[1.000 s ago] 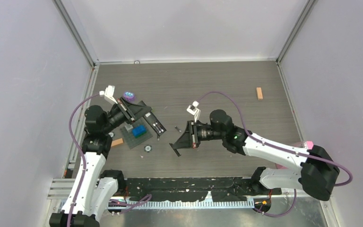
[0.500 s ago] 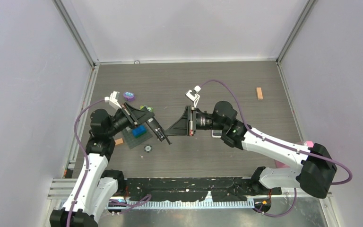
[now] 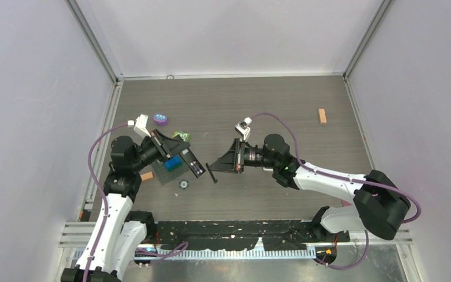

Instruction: Load the batteries into the remote control

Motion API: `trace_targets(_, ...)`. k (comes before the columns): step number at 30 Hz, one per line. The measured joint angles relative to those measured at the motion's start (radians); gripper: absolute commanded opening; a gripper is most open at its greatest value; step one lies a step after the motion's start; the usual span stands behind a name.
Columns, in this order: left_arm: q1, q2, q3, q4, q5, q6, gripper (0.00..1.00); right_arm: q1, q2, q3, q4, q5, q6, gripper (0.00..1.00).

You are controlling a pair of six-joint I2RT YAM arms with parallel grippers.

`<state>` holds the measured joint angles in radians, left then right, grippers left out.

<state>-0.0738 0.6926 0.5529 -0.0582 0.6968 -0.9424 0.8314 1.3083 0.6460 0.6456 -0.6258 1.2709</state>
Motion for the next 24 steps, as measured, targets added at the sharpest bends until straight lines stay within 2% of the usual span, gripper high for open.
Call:
trace_targets(5, 0.0, -0.012, 0.0, -0.011, -0.003, 0.005, 0.0, -0.017, 0.04, -0.045, 0.063, 0.005, 0.003, 0.05)
trace_targets(14, 0.0, -0.035, 0.0, -0.085, -0.051, 0.013, 0.0, -0.022, 0.301, -0.136, 0.165, 0.02, 0.025, 0.05)
trace_targets(24, 0.0, -0.036, 0.0, -0.104, -0.053, 0.026, 0.0, -0.001, 0.626, -0.147, 0.603, 0.011, 0.243, 0.06)
